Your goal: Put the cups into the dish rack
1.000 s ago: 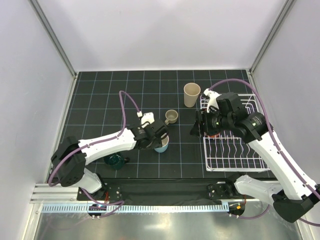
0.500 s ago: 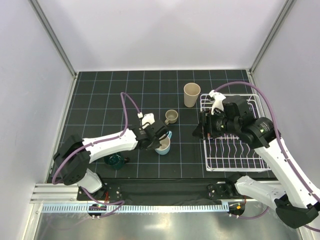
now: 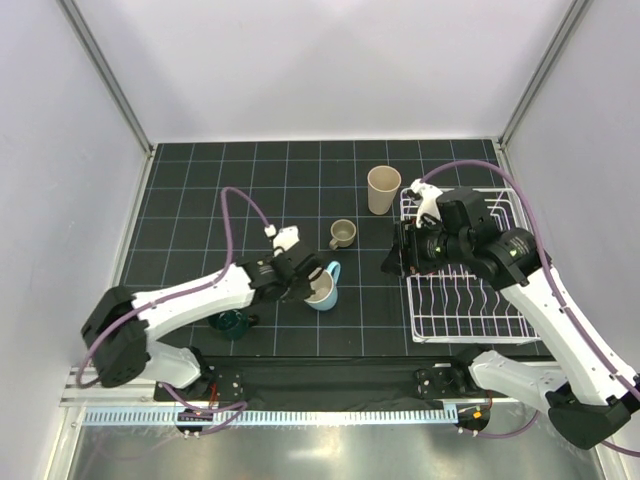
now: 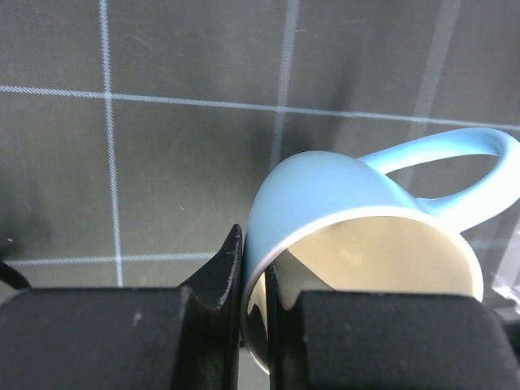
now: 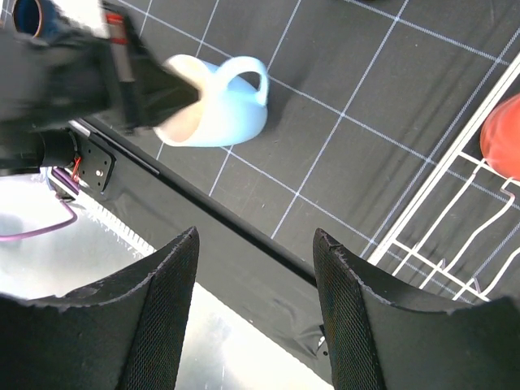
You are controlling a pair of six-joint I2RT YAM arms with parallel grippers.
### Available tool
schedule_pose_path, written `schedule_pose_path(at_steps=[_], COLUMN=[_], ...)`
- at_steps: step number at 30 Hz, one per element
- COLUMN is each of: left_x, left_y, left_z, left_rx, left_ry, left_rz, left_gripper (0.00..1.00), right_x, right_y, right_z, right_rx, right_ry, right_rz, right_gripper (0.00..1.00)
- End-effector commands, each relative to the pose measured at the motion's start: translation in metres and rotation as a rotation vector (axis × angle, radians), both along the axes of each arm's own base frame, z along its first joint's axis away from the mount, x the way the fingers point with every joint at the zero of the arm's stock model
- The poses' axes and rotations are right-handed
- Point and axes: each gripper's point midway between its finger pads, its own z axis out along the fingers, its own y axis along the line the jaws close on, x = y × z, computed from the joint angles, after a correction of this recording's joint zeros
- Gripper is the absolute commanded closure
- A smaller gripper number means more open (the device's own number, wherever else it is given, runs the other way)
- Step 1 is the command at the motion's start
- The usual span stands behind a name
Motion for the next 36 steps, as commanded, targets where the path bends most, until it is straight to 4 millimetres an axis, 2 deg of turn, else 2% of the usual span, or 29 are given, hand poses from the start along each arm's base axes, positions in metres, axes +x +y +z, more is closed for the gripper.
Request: schedule_pose_path(at_steps=[1,2,8,10,11,12,16,20,23,26,27,28,29,30,33,34,36], left_x=[0.003,-0.002,-0.021,-0.03,-0.033,-0.042,-0.057,-0.069,-0.079,-0.094,-0.096,-0.099,-0.105,-0.107,-0.114,-0.115,-0.115], left_y=[-0.017,-0.02,-0.041,-0.048,-0.048,-0.048,-0.046,-0.039,-0.036,-0.04,-0.043,-0.044,-0.045,-0.045,-0.049,-0.05,-0.05], left_z=[0.057,0.071,0.12,0.144,0.145,0.156,0.176,0.186,0.195,0.207,0.218,0.216,0.222,0.225,0.235,0.239,0.243], left_rx=[-0.2,-0.255,-0.478,-0.573,-0.591,-0.641,-0.735,-0.778,-0.816,-0.897,-0.944,-0.961,-0.998,-1.026,-1.116,-1.153,-1.195], left_ry=[-0.098,-0.111,-0.171,-0.214,-0.219,-0.228,-0.268,-0.292,-0.301,-0.287,-0.309,-0.301,-0.298,-0.29,-0.273,-0.284,-0.278], left_rz=[-0.032,-0.057,-0.219,-0.29,-0.307,-0.344,-0.408,-0.451,-0.491,-0.558,-0.577,-0.587,-0.612,-0.612,-0.632,-0.636,-0.611], left_gripper=[1.0,1.0,1.0,1.0,1.0,1.0,1.0,1.0,1.0,1.0,1.0,1.0,1.0,0.99,1.0,1.0,1.0], right_x=[0.002,0.004,0.015,0.017,0.018,0.018,0.02,0.013,0.01,0.0,-0.007,-0.01,-0.009,-0.017,-0.022,-0.028,-0.029], right_y=[0.005,0.005,0.004,0.009,0.012,0.014,0.021,0.033,0.044,0.059,0.065,0.069,0.073,0.076,0.084,0.086,0.09], right_z=[-0.001,-0.001,0.009,0.011,0.014,0.017,0.037,0.062,0.071,0.08,0.084,0.088,0.092,0.097,0.107,0.104,0.112], right_rx=[-0.001,-0.003,-0.022,-0.008,-0.004,0.003,0.04,0.125,0.182,0.284,0.329,0.358,0.389,0.428,0.518,0.548,0.589], right_ry=[-0.006,-0.009,-0.088,-0.094,-0.104,-0.104,-0.147,-0.196,-0.22,-0.207,-0.189,-0.183,-0.2,-0.2,-0.208,-0.175,-0.229], right_rz=[0.026,0.029,0.04,0.064,0.083,0.098,0.127,0.197,0.249,0.329,0.36,0.376,0.393,0.431,0.46,0.479,0.505], right_gripper=[0.4,0.4,0.4,0.39,0.4,0.39,0.4,0.39,0.35,0.32,0.31,0.3,0.29,0.29,0.27,0.27,0.27])
